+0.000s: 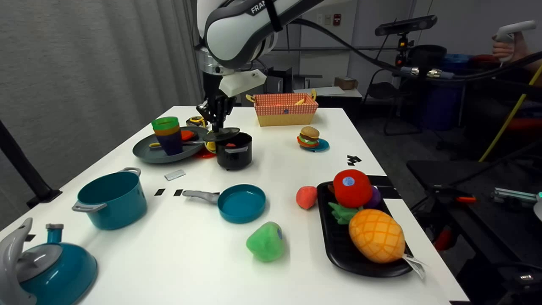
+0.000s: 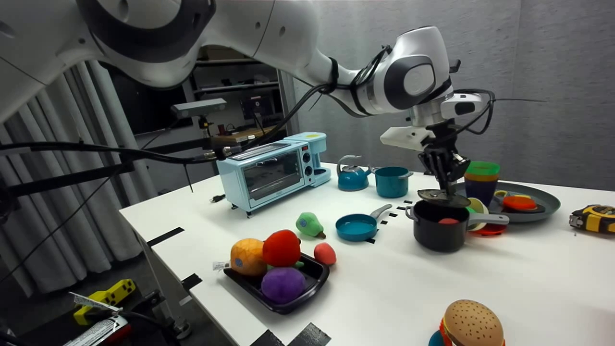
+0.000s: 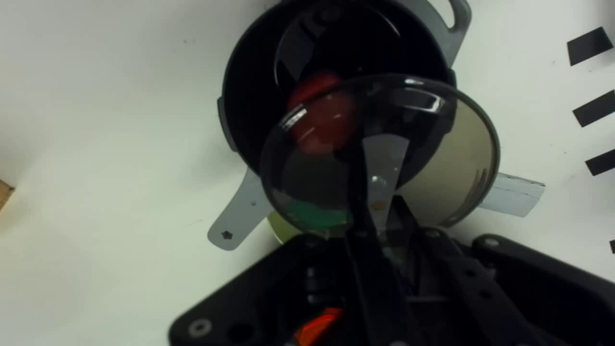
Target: Take the lid off the pot and put it on the pan
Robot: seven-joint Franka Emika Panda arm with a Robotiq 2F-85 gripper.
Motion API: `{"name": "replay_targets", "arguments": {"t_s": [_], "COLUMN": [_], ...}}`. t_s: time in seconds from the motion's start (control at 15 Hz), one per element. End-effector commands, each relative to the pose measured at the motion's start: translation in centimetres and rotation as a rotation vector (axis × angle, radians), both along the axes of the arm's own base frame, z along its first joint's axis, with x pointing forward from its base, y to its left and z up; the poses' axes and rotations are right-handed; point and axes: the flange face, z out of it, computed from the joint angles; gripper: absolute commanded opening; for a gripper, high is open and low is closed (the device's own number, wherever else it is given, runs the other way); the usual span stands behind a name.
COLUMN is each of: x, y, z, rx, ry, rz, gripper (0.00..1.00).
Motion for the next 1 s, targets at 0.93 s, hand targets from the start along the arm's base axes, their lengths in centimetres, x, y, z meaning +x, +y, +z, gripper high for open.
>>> {"name": "replay_targets", "arguments": {"t_s": [0.93], "x": [-0.8], "y": [14.0], "z": [0.1], "rx": [-0.051], "ry": [0.166], "rz": [0.514], "gripper": [0.04]}}
